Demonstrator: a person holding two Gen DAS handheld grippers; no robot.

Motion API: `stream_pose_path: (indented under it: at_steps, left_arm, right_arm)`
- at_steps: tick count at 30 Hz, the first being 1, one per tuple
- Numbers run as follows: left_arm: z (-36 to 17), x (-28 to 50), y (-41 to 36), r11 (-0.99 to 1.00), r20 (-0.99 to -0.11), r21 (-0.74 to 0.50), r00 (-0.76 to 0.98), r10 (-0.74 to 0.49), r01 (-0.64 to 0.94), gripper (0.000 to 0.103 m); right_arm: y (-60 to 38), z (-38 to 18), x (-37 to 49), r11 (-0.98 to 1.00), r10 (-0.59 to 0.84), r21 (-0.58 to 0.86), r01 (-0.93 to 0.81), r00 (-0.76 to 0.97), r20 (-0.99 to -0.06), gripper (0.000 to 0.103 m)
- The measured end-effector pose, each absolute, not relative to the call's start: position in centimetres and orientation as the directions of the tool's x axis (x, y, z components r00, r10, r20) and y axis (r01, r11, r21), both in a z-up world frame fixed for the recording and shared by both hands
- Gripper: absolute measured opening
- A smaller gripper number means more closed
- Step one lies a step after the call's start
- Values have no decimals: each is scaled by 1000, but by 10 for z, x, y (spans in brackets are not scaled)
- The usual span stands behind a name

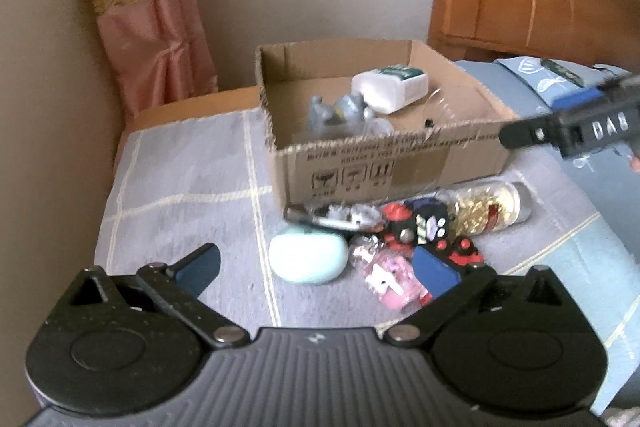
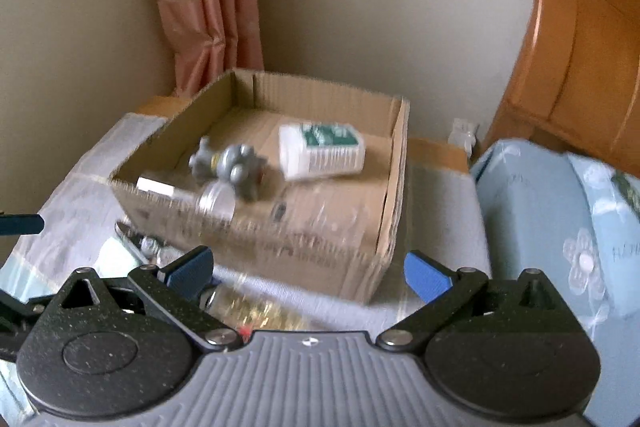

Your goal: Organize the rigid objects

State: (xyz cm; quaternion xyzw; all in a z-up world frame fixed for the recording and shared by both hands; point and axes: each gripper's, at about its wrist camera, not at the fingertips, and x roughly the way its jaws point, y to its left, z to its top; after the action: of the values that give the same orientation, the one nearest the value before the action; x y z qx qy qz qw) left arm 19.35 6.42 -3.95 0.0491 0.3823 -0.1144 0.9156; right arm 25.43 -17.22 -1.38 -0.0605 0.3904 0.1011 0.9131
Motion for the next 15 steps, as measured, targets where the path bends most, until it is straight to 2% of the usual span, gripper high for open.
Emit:
stream_pose_path:
  at_steps: [4,6,9,15]
  left_arm:
    - [-47,182,65,978,-713,14,687,-136,208,102]
    - [-50,176,67,982,-714,13,690,-122,186,102]
    - [-54,171,72,989,-723,-2,683,-101,145,102]
    - [-59,168,81,994,-744,-25,662,-91,108,102]
  right_arm:
    - [-170,-38,242,983,152,42,-179,656,-740,103]
    - [-166,-53,242,993,114,60,-104,655,-747,103]
    - [-161,-60,244,994,107,70,-82,653,-750,103]
    - [-145,-78,252,999,43,13,-50,661,-749,103]
